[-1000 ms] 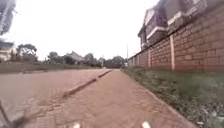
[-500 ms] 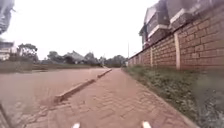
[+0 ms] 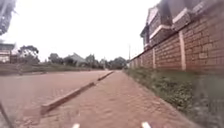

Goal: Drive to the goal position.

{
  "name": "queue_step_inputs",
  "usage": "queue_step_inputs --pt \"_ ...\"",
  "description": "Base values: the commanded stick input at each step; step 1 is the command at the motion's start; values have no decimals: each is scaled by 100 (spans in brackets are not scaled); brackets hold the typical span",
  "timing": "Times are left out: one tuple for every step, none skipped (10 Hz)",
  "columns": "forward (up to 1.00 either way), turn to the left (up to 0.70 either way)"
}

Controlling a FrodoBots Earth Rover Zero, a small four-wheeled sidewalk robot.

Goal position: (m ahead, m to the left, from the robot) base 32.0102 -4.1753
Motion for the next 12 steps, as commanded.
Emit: queue_step_inputs --pt "70 18" --pt "70 17" --pt "70 3" --pt "70 4" --pt "70 8" --pt "70 10" --pt "70 11" --pt "70 12" --pt "70 11" --pt "70 10" --pt "70 11" --pt "70 11"
